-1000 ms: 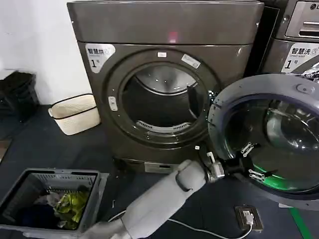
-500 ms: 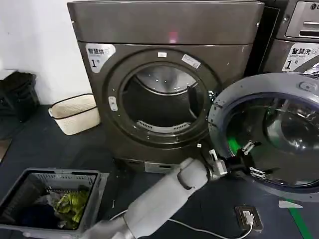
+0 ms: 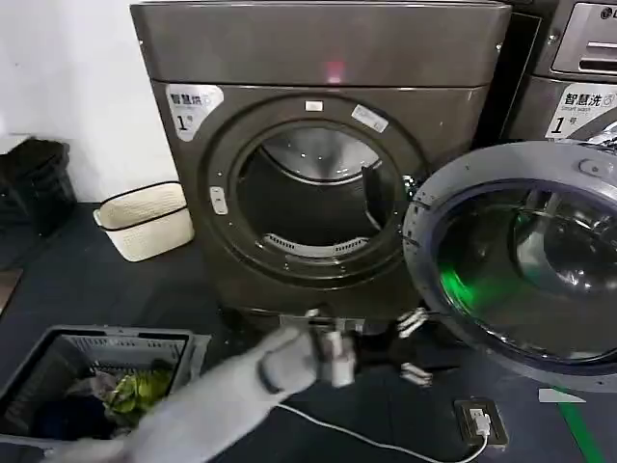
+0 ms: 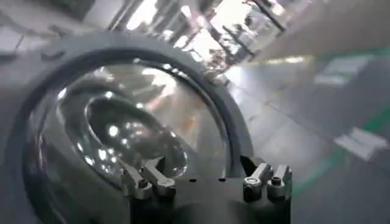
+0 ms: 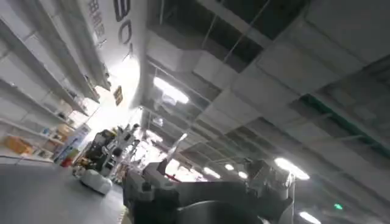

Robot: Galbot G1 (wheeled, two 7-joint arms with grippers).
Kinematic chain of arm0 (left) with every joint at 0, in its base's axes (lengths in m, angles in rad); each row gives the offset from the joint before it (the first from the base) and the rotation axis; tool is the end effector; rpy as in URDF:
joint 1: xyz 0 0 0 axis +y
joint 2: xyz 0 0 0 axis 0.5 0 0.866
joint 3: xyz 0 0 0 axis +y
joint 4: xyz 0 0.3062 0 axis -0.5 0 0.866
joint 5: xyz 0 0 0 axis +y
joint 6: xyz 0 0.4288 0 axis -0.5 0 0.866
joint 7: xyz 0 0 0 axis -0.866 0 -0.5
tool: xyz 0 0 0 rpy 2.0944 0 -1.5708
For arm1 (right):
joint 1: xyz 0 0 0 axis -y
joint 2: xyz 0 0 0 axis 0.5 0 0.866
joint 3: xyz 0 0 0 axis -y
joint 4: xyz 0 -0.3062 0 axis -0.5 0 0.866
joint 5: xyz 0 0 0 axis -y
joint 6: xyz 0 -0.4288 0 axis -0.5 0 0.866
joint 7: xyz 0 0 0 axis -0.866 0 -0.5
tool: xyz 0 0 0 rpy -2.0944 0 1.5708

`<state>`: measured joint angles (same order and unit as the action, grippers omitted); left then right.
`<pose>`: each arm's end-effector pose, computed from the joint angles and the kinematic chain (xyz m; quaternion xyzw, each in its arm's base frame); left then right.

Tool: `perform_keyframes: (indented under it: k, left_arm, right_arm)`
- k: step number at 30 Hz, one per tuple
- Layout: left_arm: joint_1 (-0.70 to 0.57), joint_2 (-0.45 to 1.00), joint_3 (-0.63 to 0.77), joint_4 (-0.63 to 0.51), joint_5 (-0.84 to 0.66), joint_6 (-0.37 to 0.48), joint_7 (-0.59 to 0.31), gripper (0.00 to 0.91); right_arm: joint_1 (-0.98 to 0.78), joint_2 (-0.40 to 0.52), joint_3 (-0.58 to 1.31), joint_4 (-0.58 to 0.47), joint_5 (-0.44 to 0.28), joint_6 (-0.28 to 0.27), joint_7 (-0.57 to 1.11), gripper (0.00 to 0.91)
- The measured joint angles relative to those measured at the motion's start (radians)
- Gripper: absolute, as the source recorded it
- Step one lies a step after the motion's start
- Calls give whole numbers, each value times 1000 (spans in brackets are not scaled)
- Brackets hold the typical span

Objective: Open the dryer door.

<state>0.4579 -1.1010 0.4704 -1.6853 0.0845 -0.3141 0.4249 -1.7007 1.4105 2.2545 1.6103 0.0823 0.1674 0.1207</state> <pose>0.4104 -0.2019 -0.1959 0.5984 0.6733 0.3415 0.2681 -0.1868 -0.4637 -0.1316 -0.7136 -0.6114 0.3405 0.0335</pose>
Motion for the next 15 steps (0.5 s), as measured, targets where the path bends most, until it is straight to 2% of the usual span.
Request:
perform_keyframes:
  k: [3,8,15]
  left_arm:
    - [7,107,-13,-43,128,-110,-44,907]
    - [51,277,-93,-102,460,-266,-114,907]
    - [101,515,-216,-116,770,-506,-99,907]
  right_arm:
    - [2,-2,-10,3,15,-1,-8,907]
    - [8,-9,-30,-8,45,-10,-15,907]
    - [9,-23,-49,-38,83,-6,-17,907]
